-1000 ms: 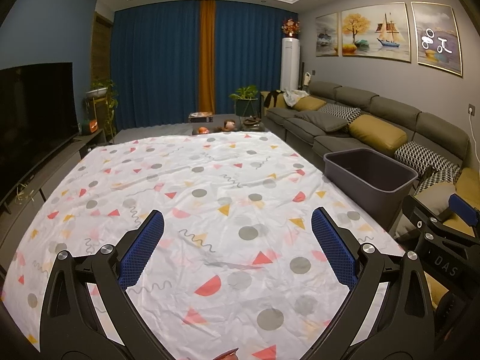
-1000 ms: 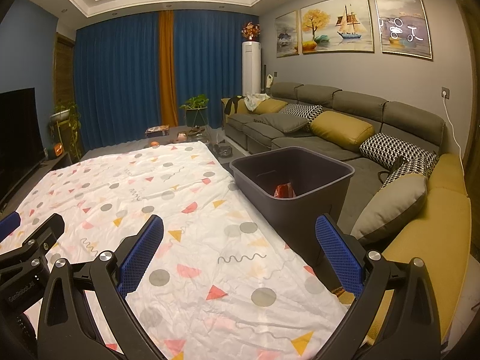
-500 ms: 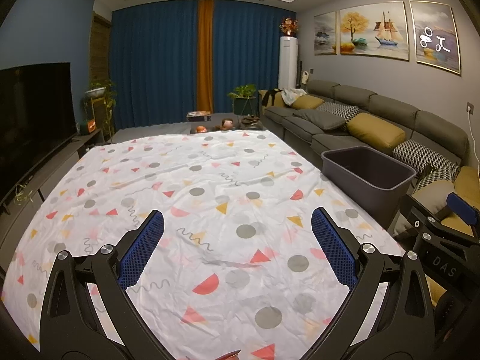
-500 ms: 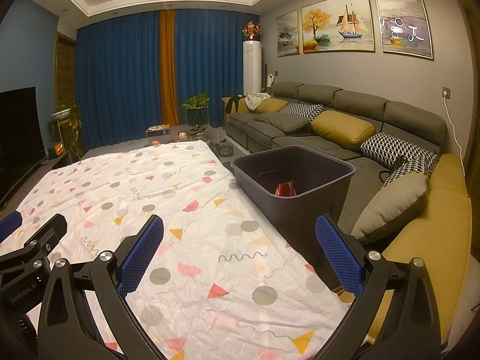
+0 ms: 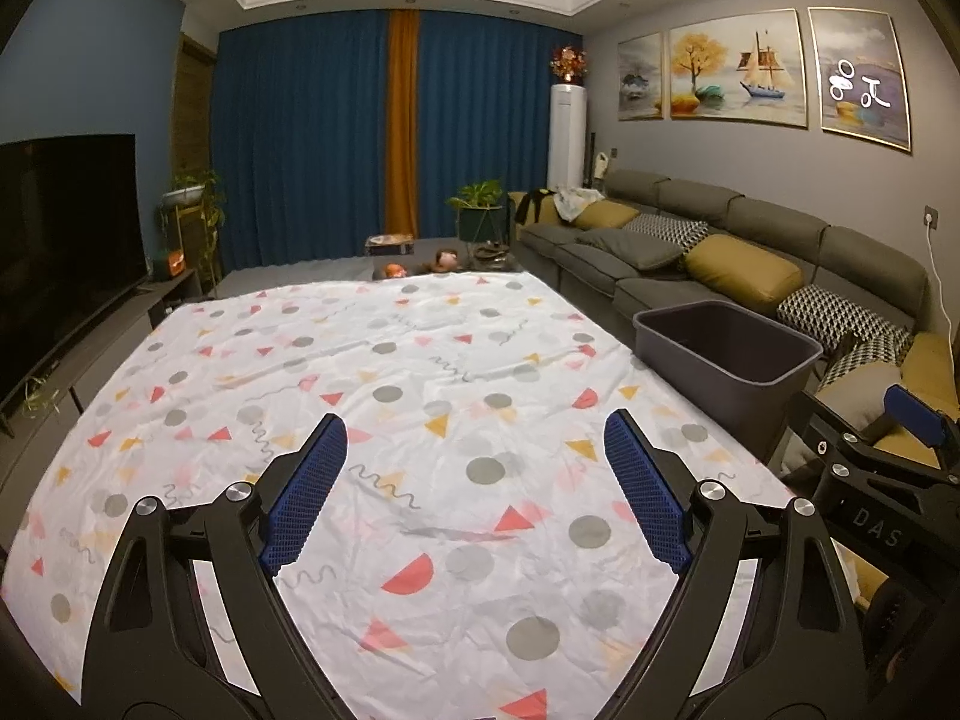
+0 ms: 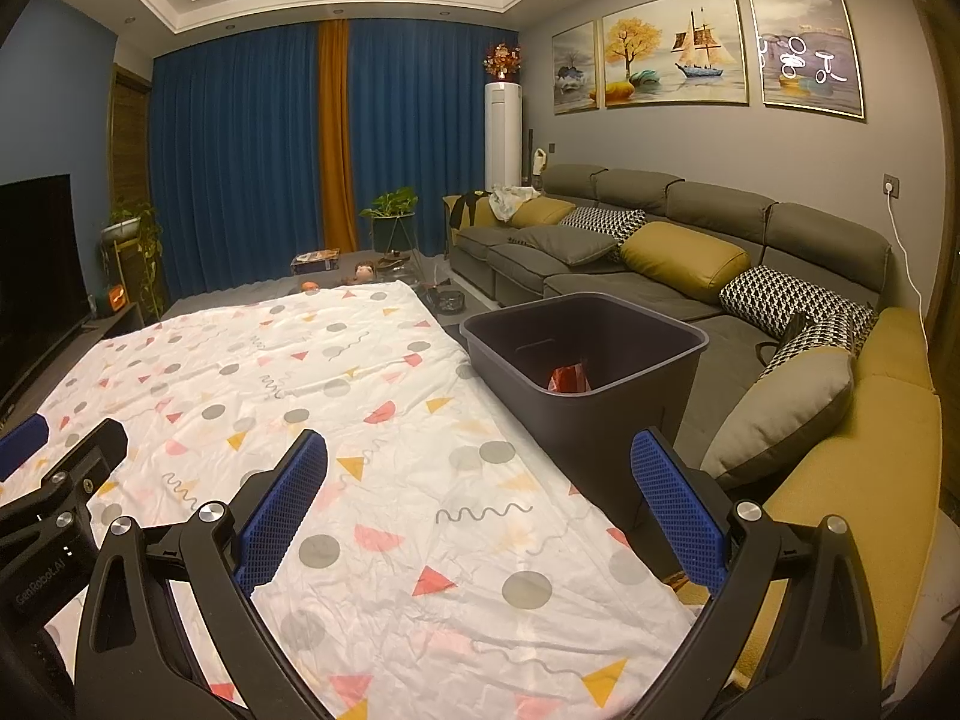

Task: Collect trash

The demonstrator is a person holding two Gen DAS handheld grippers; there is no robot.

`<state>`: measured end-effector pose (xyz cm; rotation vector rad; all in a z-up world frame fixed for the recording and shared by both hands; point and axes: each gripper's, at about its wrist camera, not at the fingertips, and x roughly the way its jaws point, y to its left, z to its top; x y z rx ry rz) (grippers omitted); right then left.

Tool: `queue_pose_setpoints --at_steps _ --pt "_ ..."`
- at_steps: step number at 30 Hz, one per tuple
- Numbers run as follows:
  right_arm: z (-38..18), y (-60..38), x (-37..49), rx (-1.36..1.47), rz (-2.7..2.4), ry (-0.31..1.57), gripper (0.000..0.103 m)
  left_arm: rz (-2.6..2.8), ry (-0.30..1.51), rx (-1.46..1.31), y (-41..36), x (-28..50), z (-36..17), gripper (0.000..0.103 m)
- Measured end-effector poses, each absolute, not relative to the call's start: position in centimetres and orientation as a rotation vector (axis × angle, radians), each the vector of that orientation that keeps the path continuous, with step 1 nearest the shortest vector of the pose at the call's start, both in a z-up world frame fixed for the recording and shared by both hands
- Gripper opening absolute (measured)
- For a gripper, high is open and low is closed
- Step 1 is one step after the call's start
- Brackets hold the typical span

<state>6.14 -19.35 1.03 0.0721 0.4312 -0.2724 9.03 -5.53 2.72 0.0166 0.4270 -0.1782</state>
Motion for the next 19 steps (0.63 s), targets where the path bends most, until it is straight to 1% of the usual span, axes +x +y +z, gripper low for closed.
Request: queue_pose_setpoints --at_steps 1,2,3,5,6,7,10,12,13,19 --pt "1.05 -19.35 6.06 0.073 -0.271 0.431 0.097 -0.174 0.437 0.014 -5.53 9.18 2.66 0.088" --pt "1.04 -19.37 6.06 0.072 -0.271 0.431 0.097 -0.168 0.444 0.015 -5.56 9.29 2.62 0.095" --pt "1.03 -19.37 6.06 0.071 -0.271 0.432 0.098 -0.162 0.451 0.018 -5.6 9.41 2.56 0.097" --pt "1.01 -19.34 6.03 0.071 -0.27 0.435 0.097 -0.18 0.438 0.026 -5.74 9.22 2.45 0.097" --pt "0.99 -19.4 6.0 0.072 -0.271 0.437 0.098 -0.187 0.426 0.031 -5.79 9.01 2.46 0.088" --pt "0.96 -19.42 5.99 0.071 -0.272 0.438 0.098 -0.179 0.418 0.034 -5.86 8.84 2.5 0.086" --pt "0.99 -19.53 5.95 0.075 -0.277 0.438 0.097 -0.168 0.438 0.031 -5.75 9.19 2.44 0.086" --pt "1.06 -19.54 5.85 0.076 -0.279 0.435 0.097 -0.157 0.439 0.047 -5.83 9.3 2.37 0.095" --pt "1.09 -19.57 5.82 0.075 -0.282 0.434 0.097 -0.141 0.432 0.063 -5.97 9.22 2.38 0.096" --pt "1.12 -19.46 5.77 0.075 -0.28 0.433 0.098 -0.152 0.425 0.066 -6.2 8.81 2.72 0.096"
